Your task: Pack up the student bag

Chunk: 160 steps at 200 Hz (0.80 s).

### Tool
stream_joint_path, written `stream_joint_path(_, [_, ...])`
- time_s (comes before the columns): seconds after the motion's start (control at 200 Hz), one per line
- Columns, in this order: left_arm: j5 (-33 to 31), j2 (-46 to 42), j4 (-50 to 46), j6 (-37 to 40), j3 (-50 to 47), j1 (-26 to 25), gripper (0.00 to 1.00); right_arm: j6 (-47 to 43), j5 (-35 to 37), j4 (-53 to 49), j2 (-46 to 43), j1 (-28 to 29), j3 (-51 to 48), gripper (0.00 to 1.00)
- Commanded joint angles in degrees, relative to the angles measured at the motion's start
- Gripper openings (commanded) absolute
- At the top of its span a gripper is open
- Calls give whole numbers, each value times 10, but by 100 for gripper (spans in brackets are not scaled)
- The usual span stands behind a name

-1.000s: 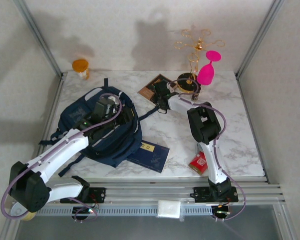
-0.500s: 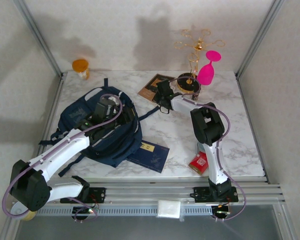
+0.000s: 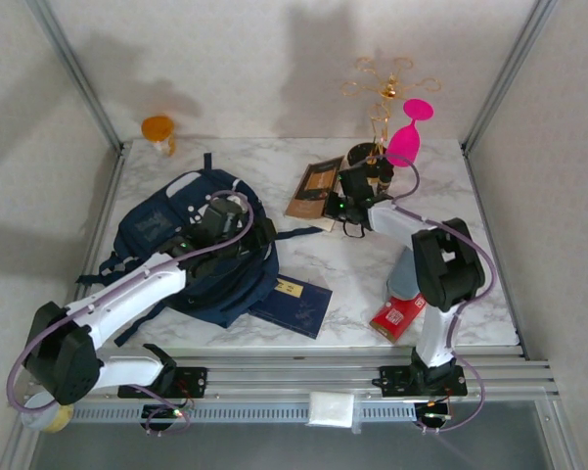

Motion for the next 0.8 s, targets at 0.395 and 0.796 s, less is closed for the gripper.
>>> stream_joint_path(0.395, [-89, 237, -7, -82, 174, -113, 62, -80, -100, -101, -212, -72, -224, 16])
stream_joint_path(0.796, [-120, 410, -58, -51, 291, -106, 53, -16, -151, -69, -140, -97, -184, 66])
